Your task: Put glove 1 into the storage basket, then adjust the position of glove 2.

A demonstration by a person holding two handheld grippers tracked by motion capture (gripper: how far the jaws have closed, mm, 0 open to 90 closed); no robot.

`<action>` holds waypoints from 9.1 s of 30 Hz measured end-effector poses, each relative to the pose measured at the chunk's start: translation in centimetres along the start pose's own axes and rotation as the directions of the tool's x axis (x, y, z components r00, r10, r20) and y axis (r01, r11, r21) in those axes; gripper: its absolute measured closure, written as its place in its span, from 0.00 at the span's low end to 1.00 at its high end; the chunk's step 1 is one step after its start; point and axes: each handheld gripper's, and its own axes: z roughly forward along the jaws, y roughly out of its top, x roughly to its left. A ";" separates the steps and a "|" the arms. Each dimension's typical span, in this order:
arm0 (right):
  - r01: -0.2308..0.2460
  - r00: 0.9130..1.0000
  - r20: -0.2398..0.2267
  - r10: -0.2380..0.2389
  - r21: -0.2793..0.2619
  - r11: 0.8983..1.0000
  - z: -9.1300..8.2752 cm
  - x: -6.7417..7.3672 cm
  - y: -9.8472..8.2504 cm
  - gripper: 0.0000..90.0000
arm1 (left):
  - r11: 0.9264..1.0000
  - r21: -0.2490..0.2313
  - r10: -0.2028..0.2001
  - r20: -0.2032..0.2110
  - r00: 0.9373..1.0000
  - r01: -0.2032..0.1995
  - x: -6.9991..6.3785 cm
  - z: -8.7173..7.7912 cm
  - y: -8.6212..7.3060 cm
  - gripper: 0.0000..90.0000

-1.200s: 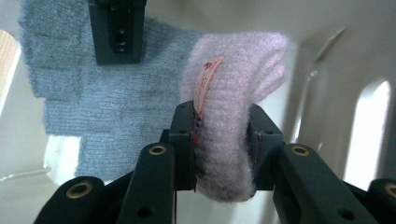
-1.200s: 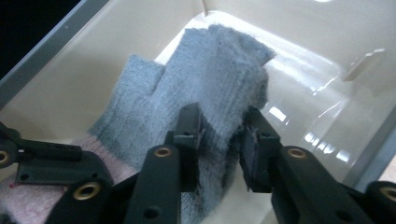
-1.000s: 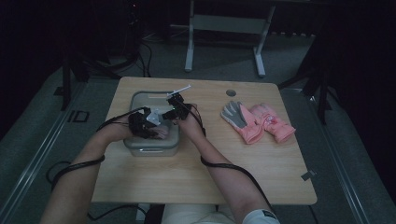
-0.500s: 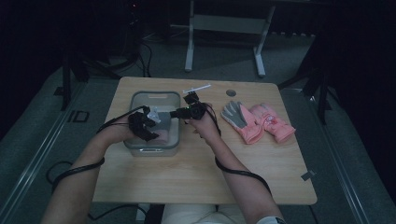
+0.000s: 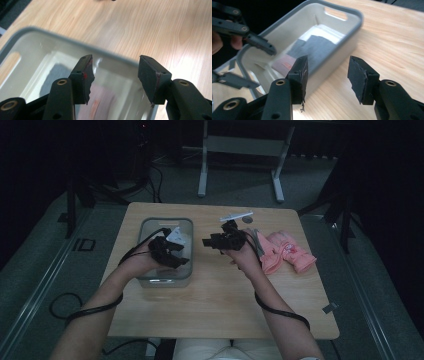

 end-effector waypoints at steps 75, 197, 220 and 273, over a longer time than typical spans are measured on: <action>-0.066 0.914 0.407 0.001 0.145 0.987 -3.3 -13.5 -8.6 0.97 | 0.986 -0.133 -0.097 0.001 0.995 0.096 -14.6 10.6 -4.4 0.02; -0.239 0.764 0.610 0.211 -0.036 0.970 -13.9 -17.8 -10.6 0.98 | 0.976 -0.211 -0.040 0.048 0.998 0.049 -14.6 10.8 -5.1 0.03; -0.336 0.686 0.624 0.375 -0.186 0.924 -16.1 -7.9 -14.7 0.99 | 0.979 -0.204 -0.014 0.049 0.999 0.024 -15.0 10.7 -4.9 0.03; -0.172 0.807 0.581 0.110 0.052 0.984 -12.1 -12.2 -18.6 0.69 | 0.977 -0.214 -0.006 0.071 0.997 0.021 -15.3 10.8 -5.0 0.03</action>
